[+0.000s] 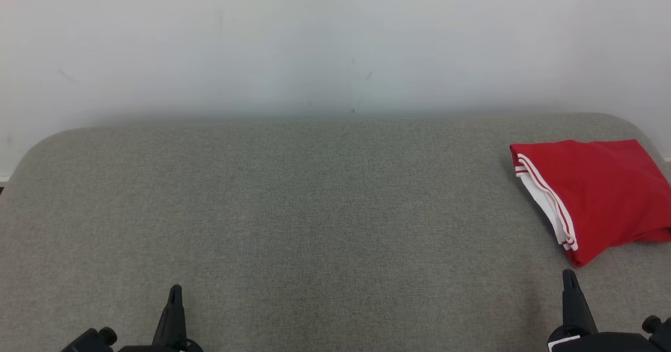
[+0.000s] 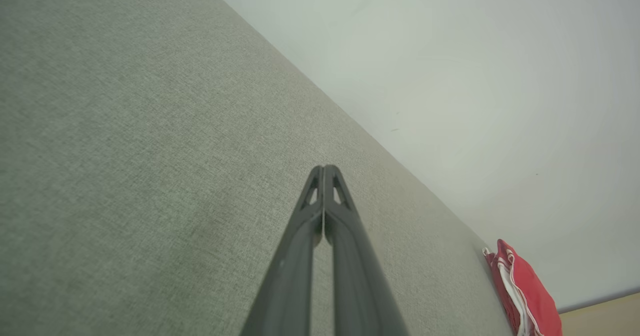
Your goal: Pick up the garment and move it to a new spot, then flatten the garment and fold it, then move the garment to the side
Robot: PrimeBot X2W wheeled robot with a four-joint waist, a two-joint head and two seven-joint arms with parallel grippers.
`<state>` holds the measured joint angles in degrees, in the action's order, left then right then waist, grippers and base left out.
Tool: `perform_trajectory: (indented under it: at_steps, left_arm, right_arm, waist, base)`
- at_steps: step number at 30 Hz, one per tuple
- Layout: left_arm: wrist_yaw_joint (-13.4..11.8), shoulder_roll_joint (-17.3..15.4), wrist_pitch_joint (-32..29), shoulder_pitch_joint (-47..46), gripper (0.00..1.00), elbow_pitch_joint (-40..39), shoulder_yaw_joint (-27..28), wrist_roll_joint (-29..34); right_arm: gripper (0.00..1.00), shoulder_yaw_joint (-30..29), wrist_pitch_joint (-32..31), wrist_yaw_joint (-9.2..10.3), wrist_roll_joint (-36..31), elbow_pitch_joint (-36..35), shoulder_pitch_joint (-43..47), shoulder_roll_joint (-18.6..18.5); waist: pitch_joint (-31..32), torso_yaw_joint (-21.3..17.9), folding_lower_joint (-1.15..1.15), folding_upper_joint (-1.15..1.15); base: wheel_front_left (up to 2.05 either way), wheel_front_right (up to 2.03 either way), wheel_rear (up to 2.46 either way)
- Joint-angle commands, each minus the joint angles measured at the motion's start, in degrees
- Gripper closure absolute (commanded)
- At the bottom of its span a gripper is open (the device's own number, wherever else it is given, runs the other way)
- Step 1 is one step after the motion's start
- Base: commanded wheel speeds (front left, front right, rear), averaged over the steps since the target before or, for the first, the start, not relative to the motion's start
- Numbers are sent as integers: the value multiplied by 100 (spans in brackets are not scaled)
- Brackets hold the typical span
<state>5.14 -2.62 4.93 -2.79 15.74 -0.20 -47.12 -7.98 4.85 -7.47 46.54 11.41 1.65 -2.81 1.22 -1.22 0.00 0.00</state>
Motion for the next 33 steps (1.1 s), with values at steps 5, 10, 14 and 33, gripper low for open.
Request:
perform_trajectory:
  at_steps: [5, 10, 14, 33]
  left_arm:
    - [49, -20, -101, -248, 100, 21, -18, -508]
    - [69, -22, -189, -338, 100, 74, -24, -868]
    - [84, -23, -258, -409, 100, 116, -27, -1141]
    - [144, -28, -545, -680, 100, 297, -44, -2333]
  right_arm:
    - [100, -70, -115, -2, 476, -90, -158, -11]
    - [100, -113, -203, -2, 833, -89, -196, -11]
    - [100, -145, -277, -2, 1111, -88, -221, -11]
    - [100, -284, -571, -3, 2286, -79, -316, -11]
  waist:
    - [-10, 7, 0, 0]
    - [-19, 14, 0, 0]
    - [-26, 20, 0, 0]
    - [-62, 47, 0, 0]
  base:
    - [0, 0, 0]
    - [0, 0, 0]
    - [0, 0, 0]
    - [0, 0, 0]
